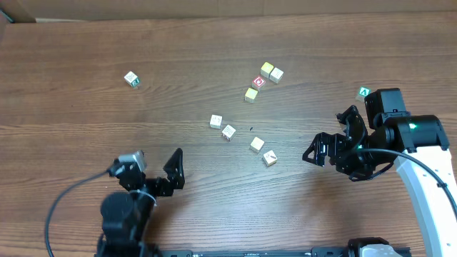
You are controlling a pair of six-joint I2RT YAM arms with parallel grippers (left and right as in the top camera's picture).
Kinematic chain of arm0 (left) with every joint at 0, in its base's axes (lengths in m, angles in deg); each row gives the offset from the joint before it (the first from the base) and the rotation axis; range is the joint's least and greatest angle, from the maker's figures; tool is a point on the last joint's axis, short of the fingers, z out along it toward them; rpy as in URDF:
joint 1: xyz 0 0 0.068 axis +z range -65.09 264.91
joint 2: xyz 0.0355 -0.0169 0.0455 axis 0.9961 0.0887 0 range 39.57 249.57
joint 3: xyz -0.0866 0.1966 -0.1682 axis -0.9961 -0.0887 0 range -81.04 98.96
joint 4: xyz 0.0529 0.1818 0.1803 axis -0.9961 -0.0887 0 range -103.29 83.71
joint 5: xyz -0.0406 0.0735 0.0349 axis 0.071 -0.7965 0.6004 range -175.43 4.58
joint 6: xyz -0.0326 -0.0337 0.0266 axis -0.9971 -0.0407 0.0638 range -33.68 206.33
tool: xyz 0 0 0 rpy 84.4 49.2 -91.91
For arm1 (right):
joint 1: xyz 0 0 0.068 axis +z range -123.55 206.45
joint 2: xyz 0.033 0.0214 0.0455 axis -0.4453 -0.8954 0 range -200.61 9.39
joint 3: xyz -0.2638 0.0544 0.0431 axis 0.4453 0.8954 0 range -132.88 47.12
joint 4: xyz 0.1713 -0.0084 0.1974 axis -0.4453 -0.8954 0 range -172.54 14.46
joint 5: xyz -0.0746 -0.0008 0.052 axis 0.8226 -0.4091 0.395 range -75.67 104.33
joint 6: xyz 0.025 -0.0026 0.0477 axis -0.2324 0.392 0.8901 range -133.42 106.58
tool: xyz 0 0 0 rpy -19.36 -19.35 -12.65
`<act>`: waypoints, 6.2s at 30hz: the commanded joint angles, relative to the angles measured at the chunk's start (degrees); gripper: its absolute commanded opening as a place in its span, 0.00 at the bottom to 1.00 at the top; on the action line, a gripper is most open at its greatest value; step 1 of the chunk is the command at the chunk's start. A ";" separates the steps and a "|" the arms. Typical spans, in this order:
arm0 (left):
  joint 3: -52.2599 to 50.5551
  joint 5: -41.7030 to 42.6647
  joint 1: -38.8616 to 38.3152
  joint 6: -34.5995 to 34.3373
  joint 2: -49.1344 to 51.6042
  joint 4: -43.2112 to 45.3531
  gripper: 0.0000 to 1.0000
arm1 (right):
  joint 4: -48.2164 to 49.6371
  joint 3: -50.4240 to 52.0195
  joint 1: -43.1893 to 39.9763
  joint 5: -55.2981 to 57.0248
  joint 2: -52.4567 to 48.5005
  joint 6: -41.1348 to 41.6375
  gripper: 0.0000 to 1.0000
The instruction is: Flip 5 blocks
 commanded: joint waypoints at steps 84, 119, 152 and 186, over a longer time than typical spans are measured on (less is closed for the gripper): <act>55.52 5.31 -0.39 4.31 68.22 -38.05 1.00 | 39.41 10.47 30.27 20.09 -25.68 -0.46 0.66; 55.52 5.31 -0.39 4.31 68.22 -38.07 1.00 | 29.68 7.02 30.34 23.54 -18.01 15.54 0.10; 55.52 5.51 -0.39 4.31 68.22 -38.71 1.00 | 32.61 28.04 38.93 20.04 -4.96 35.60 0.48; 55.52 5.01 -13.77 13.81 71.49 -37.92 0.82 | 19.58 -7.98 17.07 20.74 -14.29 26.84 0.89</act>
